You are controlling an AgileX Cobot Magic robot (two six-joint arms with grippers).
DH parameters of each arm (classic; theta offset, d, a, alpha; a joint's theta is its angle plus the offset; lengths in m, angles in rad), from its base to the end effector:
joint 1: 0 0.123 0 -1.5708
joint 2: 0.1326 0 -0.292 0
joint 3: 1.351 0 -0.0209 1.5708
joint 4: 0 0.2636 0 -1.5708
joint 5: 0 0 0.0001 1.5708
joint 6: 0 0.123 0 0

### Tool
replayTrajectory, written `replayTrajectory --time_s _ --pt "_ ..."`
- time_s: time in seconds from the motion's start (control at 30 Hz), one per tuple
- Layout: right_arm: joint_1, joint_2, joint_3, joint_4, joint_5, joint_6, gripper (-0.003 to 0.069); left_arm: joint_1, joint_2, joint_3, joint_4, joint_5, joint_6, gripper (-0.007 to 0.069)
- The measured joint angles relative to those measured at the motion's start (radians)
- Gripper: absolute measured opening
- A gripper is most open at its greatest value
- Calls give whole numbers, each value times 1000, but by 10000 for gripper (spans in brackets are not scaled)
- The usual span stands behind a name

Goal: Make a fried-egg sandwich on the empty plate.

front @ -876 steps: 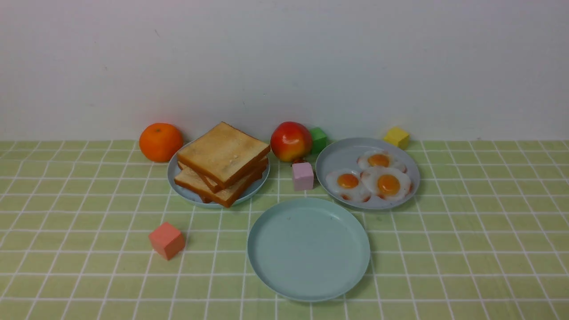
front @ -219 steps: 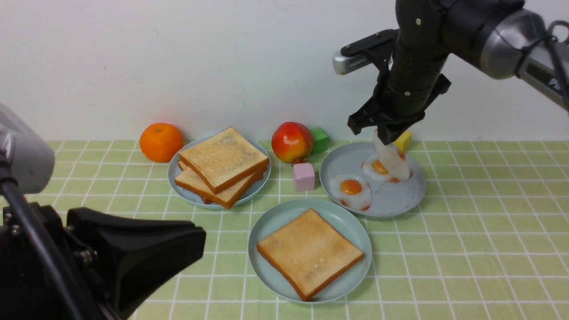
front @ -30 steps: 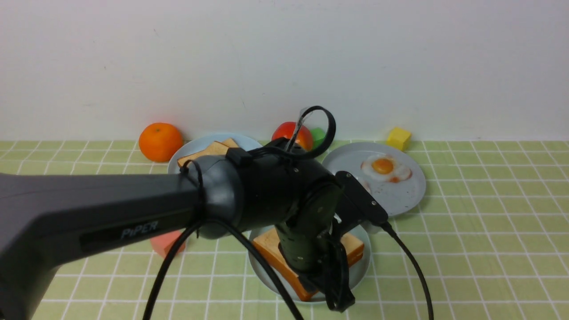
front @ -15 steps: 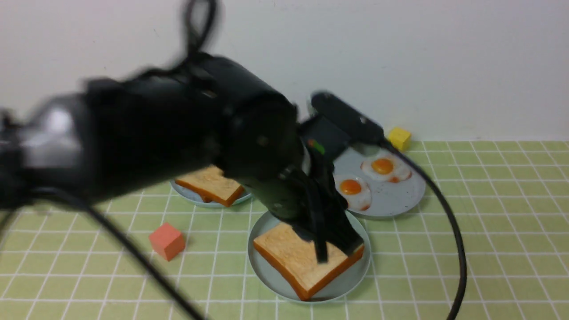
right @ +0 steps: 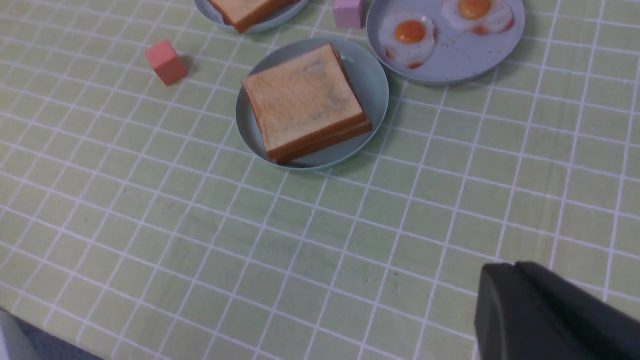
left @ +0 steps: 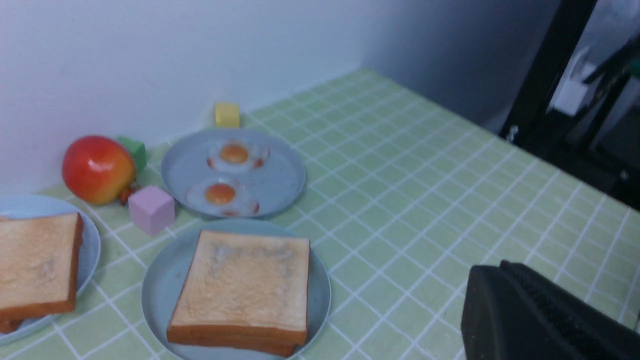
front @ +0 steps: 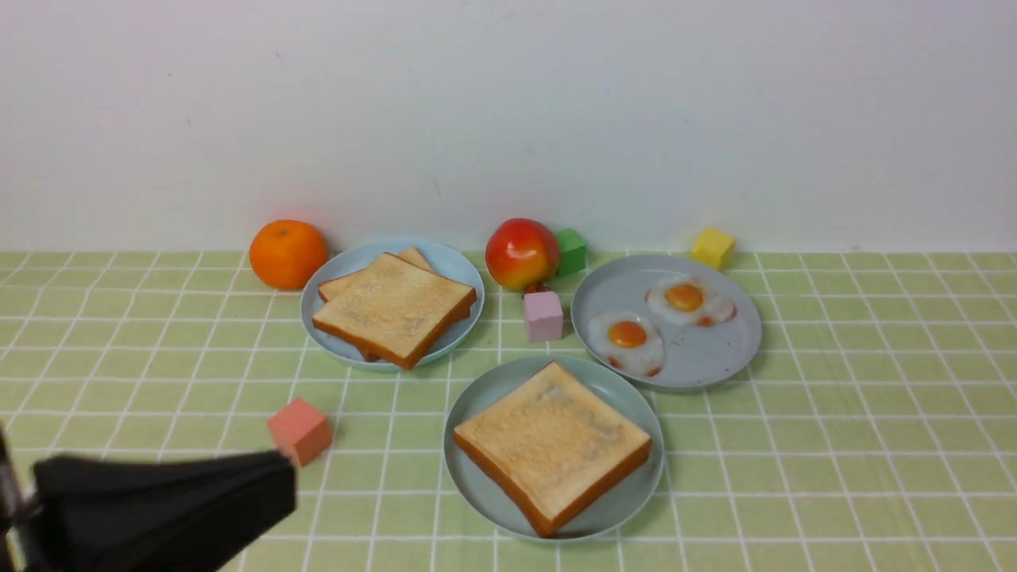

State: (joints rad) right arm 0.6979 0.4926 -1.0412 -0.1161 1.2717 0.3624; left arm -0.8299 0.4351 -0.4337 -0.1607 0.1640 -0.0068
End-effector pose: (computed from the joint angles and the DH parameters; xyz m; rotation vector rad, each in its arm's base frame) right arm 0.0558 0.0290 0.3947 -0.3494 2.2096 0.4471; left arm 0.0902 -0.1034 0.3140 0.5758 1.6054 -0.7740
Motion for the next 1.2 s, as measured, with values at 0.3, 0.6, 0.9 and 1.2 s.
replayTrajectory --time_s 0.3,0.6,0.9,1.2 --pt "0 -156 252 -24 -202 85 32 0 -302 257 -40 -170 0 -13" --pt "0 -177 479 -93 -522 128 38 0 -325 276 -44 -103 0 -13" --pt "0 -177 586 -111 -518 130 46 0 -325 276 -44 -88 0 -13" --pt "-372 -284 769 -85 -748 53 22 0 -326 276 -44 -87 0 -13"
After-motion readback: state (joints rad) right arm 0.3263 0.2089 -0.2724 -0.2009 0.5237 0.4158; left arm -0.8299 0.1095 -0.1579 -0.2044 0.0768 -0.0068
